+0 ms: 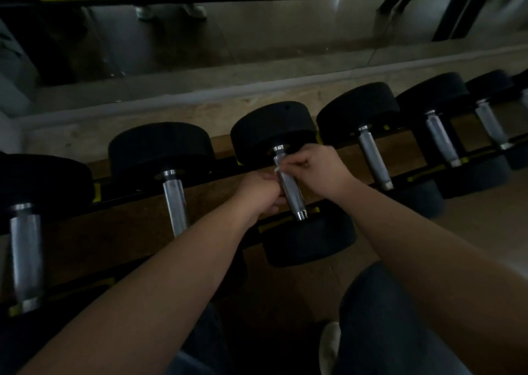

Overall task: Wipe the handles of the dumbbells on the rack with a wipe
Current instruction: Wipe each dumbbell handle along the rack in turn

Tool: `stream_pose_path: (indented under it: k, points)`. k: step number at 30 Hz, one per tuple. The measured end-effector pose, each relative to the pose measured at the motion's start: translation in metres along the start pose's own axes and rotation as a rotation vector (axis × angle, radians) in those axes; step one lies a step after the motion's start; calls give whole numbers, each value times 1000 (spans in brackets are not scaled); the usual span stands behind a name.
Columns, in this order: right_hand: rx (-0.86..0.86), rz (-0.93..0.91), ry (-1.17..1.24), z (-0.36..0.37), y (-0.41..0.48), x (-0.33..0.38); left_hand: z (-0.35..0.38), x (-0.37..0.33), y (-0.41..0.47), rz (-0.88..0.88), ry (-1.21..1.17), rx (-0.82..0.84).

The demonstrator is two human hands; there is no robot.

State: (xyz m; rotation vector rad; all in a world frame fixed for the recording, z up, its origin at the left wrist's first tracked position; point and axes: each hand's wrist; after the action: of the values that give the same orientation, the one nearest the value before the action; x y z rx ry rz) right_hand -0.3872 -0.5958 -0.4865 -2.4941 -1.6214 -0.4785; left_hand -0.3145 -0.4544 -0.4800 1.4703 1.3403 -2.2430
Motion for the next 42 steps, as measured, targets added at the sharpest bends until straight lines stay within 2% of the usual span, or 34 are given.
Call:
stream_pose_path:
  k: [2,3,6,8,10,13,15,17,19,21,22,24,27,29,32,37,39,42]
  points:
    - [-24,22,-2,1,3,2,0,-1,-3,-24,-48,-7]
    - [18,-12,-25,-1,0,1,1,-1,-4,-30,-66,-17]
    - [319,-199,-94,-13,-17,-4,2,-1,-8,-53,-101,-39]
    - [424,-251,-108,-15,-19,-9,1,-2,-9,-78,-113,-38]
    - [309,-242,-45,-10,-11,-11,1,-1,-9,-99,-141,-39]
    - [-22,-165,-22,4,5,-7,2,2,-6,-115,-160,-66]
    - [-82,-122,-15,6,10,-5,1,2,-7,-137,-179,-71]
    - [68,-201,-19,0,5,-8,0,3,-8,-155,-205,-42]
    - [319,-298,-74,-9,-4,-12,-1,4,-7,-163,-223,-18]
    - [521,-321,-119,-13,-11,-14,-1,4,-6,-175,-233,-9]
    - [558,-311,-113,-12,-12,-15,-1,5,-6,-182,-237,-6]
    - [454,-276,-30,-9,-10,-16,0,5,-6,-186,-248,-12]
    - [77,-109,125,1,3,-13,0,4,-7,-183,-253,-32]
    - [-70,21,244,5,10,-10,-1,4,-5,-188,-257,-46]
    - [-22,64,249,6,5,-12,-2,4,-3,-188,-260,-56]
    - [328,26,288,-3,-28,-32,0,3,1,-186,-248,-74]
    - [278,62,359,0,-24,-31,0,3,4,-189,-249,-88]
    - [89,282,507,13,3,-17,0,4,7,-201,-246,-100]
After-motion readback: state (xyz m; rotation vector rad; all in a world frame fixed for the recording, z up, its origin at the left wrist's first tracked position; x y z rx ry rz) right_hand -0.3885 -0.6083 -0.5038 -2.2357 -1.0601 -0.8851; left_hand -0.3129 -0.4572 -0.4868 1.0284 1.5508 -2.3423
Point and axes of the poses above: each hand's wrist, its own y-axis towards the middle knuckle, its own z-axis out of the palm, x = y × z, and after that the axes turned 15 degrees about -y, right-handed
